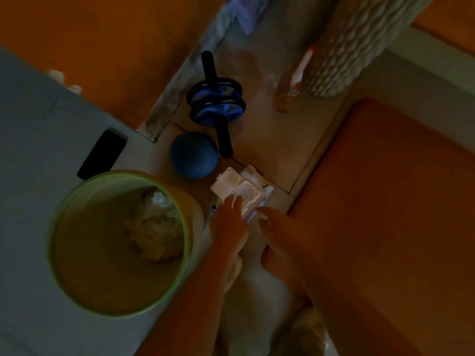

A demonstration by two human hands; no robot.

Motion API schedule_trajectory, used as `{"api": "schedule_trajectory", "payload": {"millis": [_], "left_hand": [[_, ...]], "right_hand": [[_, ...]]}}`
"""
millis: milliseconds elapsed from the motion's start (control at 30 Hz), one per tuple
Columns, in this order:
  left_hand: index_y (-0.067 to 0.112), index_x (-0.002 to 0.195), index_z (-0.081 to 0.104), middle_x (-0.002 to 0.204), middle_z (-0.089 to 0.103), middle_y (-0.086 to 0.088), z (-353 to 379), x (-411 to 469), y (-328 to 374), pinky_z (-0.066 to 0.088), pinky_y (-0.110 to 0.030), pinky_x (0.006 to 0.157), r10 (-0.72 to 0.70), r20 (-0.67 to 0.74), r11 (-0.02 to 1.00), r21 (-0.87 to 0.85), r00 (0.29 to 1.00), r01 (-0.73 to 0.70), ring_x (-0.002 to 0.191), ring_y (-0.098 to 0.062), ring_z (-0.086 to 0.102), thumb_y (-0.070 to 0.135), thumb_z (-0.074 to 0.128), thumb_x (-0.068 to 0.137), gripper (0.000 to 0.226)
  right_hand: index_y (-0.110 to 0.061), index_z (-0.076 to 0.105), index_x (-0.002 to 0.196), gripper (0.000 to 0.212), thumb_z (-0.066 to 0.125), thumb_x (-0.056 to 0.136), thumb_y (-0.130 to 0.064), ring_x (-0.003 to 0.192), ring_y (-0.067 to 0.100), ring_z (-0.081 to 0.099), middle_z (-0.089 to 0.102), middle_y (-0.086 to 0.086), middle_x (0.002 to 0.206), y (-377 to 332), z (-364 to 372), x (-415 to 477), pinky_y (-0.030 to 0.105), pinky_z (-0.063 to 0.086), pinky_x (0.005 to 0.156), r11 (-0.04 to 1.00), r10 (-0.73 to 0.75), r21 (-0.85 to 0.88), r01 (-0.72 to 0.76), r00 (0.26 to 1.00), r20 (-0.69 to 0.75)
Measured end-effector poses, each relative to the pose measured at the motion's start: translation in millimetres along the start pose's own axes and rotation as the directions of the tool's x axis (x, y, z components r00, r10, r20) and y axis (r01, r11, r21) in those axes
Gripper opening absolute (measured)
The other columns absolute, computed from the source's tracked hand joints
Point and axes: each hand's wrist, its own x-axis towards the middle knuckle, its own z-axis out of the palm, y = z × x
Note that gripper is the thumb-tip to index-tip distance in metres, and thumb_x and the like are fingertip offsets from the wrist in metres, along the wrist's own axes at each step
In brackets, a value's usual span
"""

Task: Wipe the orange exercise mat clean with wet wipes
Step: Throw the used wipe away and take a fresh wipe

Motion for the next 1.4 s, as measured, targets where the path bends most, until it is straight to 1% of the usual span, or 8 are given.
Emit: {"api": "schedule_trajectory", "payload": {"millis": [67,200,367,467,600,733,833,1400], "left_hand": [[0.016,0.131,0.053,0.132,0.057,-0.010,9,13,-2,0.051,-0.052,0.088,0.074,-0.037,0.995,0.067,0.997,-0.072,0.115,-0.032,0.057,0.057,0.030,0.096,0.059],[0.015,0.144,0.040,0.147,0.041,-0.007,25,28,0,0.036,-0.053,0.105,0.081,0.055,0.990,0.107,0.995,-0.087,0.134,-0.026,0.039,0.039,0.051,0.095,0.056],[0.003,0.115,0.065,0.108,0.067,-0.015,43,39,-36,0.054,-0.048,0.083,0.259,0.020,0.948,0.186,0.966,-0.258,0.099,-0.032,0.065,0.036,0.044,0.093,0.044],[0.005,0.124,0.060,0.115,0.065,-0.014,43,37,-45,0.054,-0.045,0.083,0.355,0.015,0.905,0.247,0.935,-0.348,0.104,-0.030,0.063,0.046,0.028,0.087,0.064],[0.006,0.111,0.066,0.098,0.069,-0.011,39,39,-42,0.056,-0.036,0.071,0.428,0.017,0.865,0.280,0.904,-0.415,0.085,-0.025,0.068,0.044,0.028,0.085,0.060],[0.016,0.137,0.045,0.132,0.052,-0.003,30,57,-51,0.043,-0.025,0.093,0.475,0.154,0.764,0.417,0.867,-0.493,0.113,-0.015,0.054,0.027,0.042,0.099,0.040],[0.022,0.143,0.040,0.147,0.038,0.003,20,63,-60,0.036,-0.022,0.100,0.496,0.208,0.751,0.385,0.843,-0.537,0.125,-0.011,0.044,0.019,0.048,0.098,0.046],[0.022,0.132,0.050,0.141,0.045,0.005,17,74,-66,0.043,-0.024,0.094,0.514,0.227,0.764,0.316,0.827,-0.562,0.117,-0.010,0.050,0.020,0.047,0.097,0.035]], "right_hand": [[-0.021,0.045,0.141,0.040,0.039,0.102,-0.013,0.091,0.005,0.058,0.049,0.005,0.141,4,5,12,0.009,0.041,0.072,1.000,-0.005,0.006,0.006,0.996,-0.089],[-0.021,0.047,0.139,0.039,0.042,0.101,-0.014,0.125,0.018,0.050,0.048,0.005,0.142,13,16,42,0.022,0.037,0.094,1.000,-0.025,0.010,0.027,0.984,-0.176],[-0.024,0.039,0.145,0.054,0.056,0.094,-0.016,0.138,0.022,0.032,0.032,-0.001,0.154,19,38,84,0.039,0.035,0.109,0.965,-0.159,-0.230,0.129,0.980,-0.119],[-0.025,0.036,0.146,0.058,0.059,0.092,-0.026,0.144,0.025,0.020,0.024,-0.001,0.157,29,54,87,0.044,0.030,0.111,0.893,-0.222,-0.424,0.151,0.967,-0.124],[-0.017,0.067,0.119,0.075,0.091,0.050,-0.035,0.118,0.035,0.057,0.059,0.010,0.131,45,68,85,0.049,0.052,0.084,0.779,-0.324,-0.604,0.170,0.933,-0.155],[-0.021,0.040,0.143,0.058,0.062,0.090,-0.025,0.141,0.030,0.026,0.028,0.005,0.153,44,65,94,0.045,0.035,0.106,0.666,-0.414,-0.717,0.206,0.902,-0.125],[-0.018,0.033,0.145,0.049,0.046,0.098,-0.020,0.137,0.028,0.029,0.027,0.005,0.151,44,51,92,0.041,0.039,0.103,0.588,-0.469,-0.770,0.249,0.880,-0.073],[-0.022,0.037,0.145,0.043,0.040,0.102,-0.023,0.136,0.032,0.031,0.027,0.012,0.150,8,41,100,0.042,0.040,0.100,0.301,-0.334,-0.919,0.254,0.931,0.148]]}}
